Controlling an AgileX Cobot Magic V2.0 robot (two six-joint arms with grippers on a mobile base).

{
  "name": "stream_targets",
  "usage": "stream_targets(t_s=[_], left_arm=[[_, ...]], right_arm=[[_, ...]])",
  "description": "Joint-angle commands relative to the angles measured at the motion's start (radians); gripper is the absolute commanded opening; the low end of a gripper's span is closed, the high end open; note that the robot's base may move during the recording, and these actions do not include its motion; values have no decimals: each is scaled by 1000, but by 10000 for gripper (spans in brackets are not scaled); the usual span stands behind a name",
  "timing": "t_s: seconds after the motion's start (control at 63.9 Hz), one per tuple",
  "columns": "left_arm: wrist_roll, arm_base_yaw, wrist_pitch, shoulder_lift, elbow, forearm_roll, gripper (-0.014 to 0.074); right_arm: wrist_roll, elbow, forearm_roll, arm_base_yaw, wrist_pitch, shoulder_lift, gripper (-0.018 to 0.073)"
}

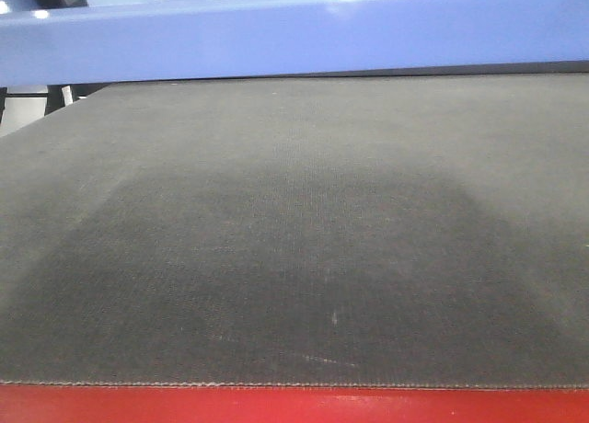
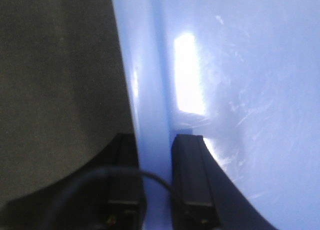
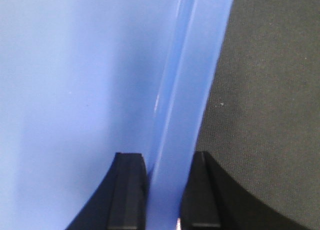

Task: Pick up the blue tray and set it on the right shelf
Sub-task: 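Hold the lifted tray steady with both grippers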

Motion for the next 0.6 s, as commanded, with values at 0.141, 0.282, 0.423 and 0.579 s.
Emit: stream_targets(t_s=[0.141,0.282,0.423,0.579], left_arm=[[36,-20,4,-32,-24,-17,-48],[36,-20,4,-32,-24,-17,-48],[36,-20,4,-32,-24,-17,-48],[36,-20,4,-32,-24,-17,-48]], right_arm=[[-30,-33,18,8,-92,-27,57],[-30,-33,18,8,-92,-27,57],[-30,-33,18,8,-92,-27,57],[-30,-33,18,8,-92,-27,57]])
